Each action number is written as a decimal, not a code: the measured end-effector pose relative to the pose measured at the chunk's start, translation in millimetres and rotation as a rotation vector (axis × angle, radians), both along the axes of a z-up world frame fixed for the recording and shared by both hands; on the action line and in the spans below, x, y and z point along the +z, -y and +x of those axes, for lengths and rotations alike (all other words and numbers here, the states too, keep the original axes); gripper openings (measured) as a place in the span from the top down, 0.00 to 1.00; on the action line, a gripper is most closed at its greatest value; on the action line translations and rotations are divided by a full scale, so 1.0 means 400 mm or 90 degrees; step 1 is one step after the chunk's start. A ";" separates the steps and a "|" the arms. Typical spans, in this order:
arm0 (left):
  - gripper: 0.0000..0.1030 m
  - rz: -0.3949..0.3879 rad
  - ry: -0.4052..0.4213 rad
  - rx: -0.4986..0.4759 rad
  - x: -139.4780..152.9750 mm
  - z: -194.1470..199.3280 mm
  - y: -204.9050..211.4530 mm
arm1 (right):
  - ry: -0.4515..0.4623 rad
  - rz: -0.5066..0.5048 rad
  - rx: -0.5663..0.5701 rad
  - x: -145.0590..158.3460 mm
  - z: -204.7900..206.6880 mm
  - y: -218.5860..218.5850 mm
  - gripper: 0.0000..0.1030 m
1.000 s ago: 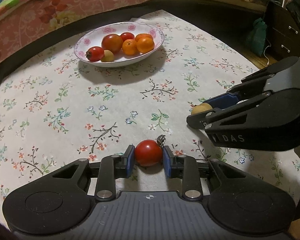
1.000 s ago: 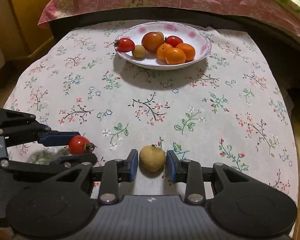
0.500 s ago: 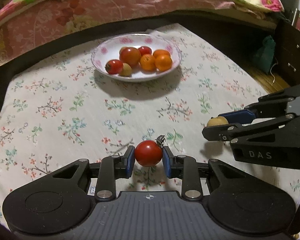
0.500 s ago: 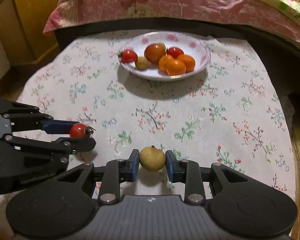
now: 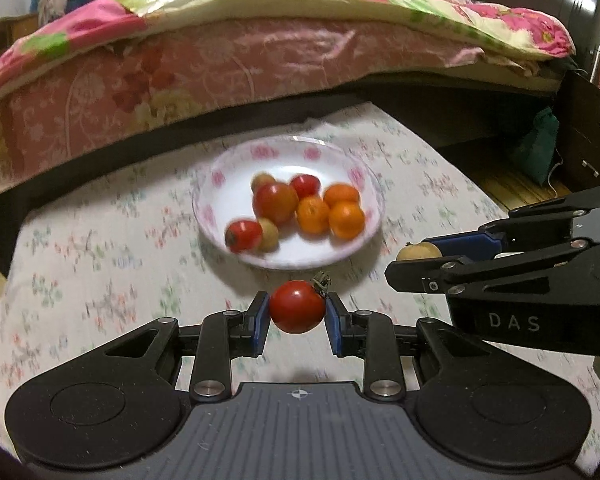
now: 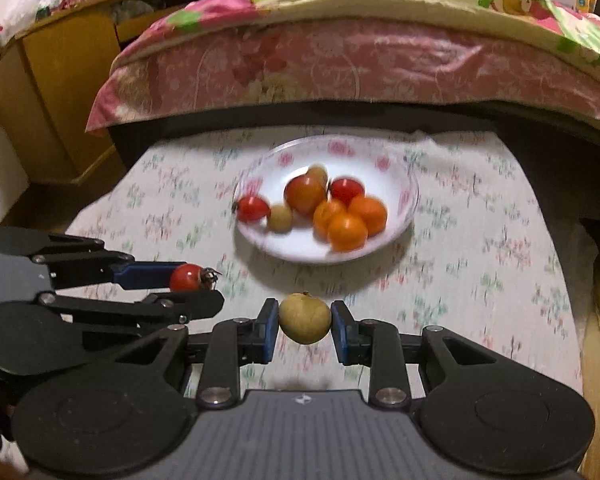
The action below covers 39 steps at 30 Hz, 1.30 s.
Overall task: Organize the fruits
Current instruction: 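Lift and carry the tomato in left tool and tan fruit in right tool toward the plate, then lower left tool over the plate and open it while right tool holds the tan fruit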
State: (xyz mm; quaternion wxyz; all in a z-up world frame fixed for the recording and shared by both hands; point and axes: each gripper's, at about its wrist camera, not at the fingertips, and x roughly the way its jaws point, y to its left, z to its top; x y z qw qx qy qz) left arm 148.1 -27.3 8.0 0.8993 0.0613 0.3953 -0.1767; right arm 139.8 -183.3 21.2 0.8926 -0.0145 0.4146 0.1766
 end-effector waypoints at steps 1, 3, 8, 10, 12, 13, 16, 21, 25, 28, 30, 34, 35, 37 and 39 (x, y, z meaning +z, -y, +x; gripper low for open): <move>0.64 0.002 0.003 0.001 0.002 0.014 0.001 | 0.004 0.002 -0.001 0.005 0.015 0.001 0.72; 0.64 0.004 0.010 0.004 0.008 0.044 0.003 | 0.008 0.005 -0.002 0.011 0.042 0.001 0.72; 0.64 0.015 0.018 0.015 0.008 0.121 0.003 | 0.019 0.007 -0.003 0.018 0.120 -0.007 0.72; 0.64 0.022 0.020 0.019 0.002 0.153 0.005 | 0.021 0.010 -0.003 0.015 0.152 -0.008 0.72; 0.64 0.024 0.019 0.021 -0.004 0.181 0.007 | 0.024 0.008 -0.003 0.008 0.183 -0.010 0.72; 0.64 0.025 0.018 0.022 -0.007 0.191 0.008 | 0.024 0.007 -0.002 0.002 0.201 -0.011 0.72; 0.64 0.028 0.017 0.022 -0.019 0.223 0.014 | 0.022 0.008 -0.006 -0.013 0.241 -0.007 0.72; 0.65 0.033 0.012 0.019 -0.036 0.253 0.024 | 0.022 0.003 -0.014 -0.031 0.288 0.001 0.72; 0.65 0.027 0.015 0.025 -0.038 0.264 0.019 | 0.022 0.001 -0.016 -0.041 0.312 0.003 0.72; 0.65 0.029 0.017 0.028 -0.038 0.273 0.016 | 0.022 0.003 -0.017 -0.046 0.322 0.001 0.72; 0.64 0.027 0.019 0.029 -0.037 0.278 0.015 | 0.022 0.001 -0.015 -0.050 0.328 -0.004 0.72; 0.64 0.026 0.022 0.031 -0.036 0.289 0.016 | 0.020 0.003 -0.019 -0.057 0.338 -0.005 0.72; 0.64 0.026 0.023 0.031 -0.035 0.292 0.017 | 0.020 0.003 -0.020 -0.058 0.340 -0.004 0.72; 0.64 0.027 0.024 0.030 -0.034 0.298 0.019 | 0.020 0.004 -0.024 -0.059 0.344 -0.004 0.72; 0.63 0.030 0.025 0.031 -0.033 0.302 0.021 | 0.017 0.012 -0.029 -0.060 0.349 0.001 0.72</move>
